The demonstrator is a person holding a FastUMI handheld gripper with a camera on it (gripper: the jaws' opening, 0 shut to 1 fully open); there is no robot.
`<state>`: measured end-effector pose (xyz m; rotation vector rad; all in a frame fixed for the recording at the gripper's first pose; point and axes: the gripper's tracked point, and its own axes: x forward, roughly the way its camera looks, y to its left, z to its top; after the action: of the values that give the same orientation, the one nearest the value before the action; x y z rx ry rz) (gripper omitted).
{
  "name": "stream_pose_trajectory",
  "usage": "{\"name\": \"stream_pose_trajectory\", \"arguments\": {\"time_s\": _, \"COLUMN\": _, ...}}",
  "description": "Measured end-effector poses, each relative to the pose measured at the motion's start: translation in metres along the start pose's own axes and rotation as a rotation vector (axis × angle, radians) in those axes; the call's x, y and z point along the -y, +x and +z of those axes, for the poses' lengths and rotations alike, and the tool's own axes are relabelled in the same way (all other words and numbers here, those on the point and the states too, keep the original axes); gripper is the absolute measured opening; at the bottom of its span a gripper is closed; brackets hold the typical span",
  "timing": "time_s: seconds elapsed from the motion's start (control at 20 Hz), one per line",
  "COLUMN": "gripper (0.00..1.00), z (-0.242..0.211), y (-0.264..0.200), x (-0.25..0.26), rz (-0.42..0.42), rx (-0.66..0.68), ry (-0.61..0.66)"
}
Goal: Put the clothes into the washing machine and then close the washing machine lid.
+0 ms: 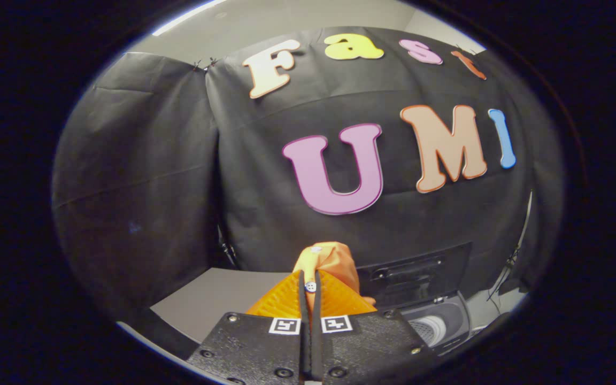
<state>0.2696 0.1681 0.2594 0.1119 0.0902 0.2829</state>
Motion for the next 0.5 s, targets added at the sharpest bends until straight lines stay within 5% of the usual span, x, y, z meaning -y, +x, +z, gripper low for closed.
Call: {"name": "stream_pose_trajectory", "arguments": {"time_s": 0.5, "gripper": 0.00, "z": -0.022, "y": -0.008, "x": 0.080, "rz": -0.097, "rx": -0.007, "ry": -0.166}}
